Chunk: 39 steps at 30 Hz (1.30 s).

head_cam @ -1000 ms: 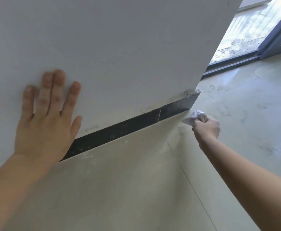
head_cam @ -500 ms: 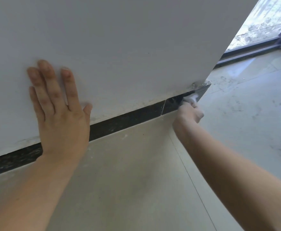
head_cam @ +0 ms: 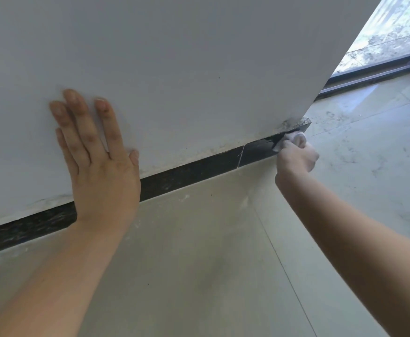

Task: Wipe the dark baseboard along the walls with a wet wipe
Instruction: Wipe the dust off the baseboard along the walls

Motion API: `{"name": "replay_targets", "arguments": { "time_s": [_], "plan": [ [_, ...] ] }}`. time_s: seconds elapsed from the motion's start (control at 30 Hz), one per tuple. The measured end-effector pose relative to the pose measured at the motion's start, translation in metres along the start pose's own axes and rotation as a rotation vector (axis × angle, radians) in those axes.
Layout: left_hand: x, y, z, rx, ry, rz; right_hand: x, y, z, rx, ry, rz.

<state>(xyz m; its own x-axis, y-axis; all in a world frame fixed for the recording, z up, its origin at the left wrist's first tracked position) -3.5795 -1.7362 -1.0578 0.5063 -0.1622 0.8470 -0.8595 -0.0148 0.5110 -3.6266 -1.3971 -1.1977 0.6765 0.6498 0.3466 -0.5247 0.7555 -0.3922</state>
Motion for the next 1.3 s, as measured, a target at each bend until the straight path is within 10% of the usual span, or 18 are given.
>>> {"name": "replay_targets", "arguments": {
  "time_s": [0.33,0.57,0.8,1.0,1.3],
  "plan": [
    [-0.001,0.0,0.002,0.025,0.011,-0.014,-0.047,-0.1,-0.031,0.313,-0.245,0.481],
    [-0.002,0.0,0.003,0.029,0.021,-0.027,0.022,0.021,-0.044,-0.131,0.088,0.01],
    [0.0,-0.001,0.003,0.013,0.038,-0.036,-0.013,0.013,-0.038,-0.298,0.136,-0.015],
    [-0.003,-0.001,0.001,0.024,0.025,-0.027,-0.075,-0.067,-0.07,-0.345,0.059,0.452],
    [0.001,-0.005,0.0,-0.025,0.019,0.019,-0.066,-0.105,-0.089,-0.333,-0.127,0.641]
  ]
}}
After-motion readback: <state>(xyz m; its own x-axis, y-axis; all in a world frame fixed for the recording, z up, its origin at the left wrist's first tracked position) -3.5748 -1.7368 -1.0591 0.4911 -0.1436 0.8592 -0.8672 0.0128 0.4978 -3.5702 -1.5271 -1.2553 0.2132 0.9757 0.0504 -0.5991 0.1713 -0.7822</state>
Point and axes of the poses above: each hand's wrist, its own y-axis towards the middle knuckle, its own x-axis out of the back of the hand, z = x × y, the point moved 9 cm from there along y, towards the middle knuckle, and after that the axes turned 10 degrees about -y, right-handed, at the moved point
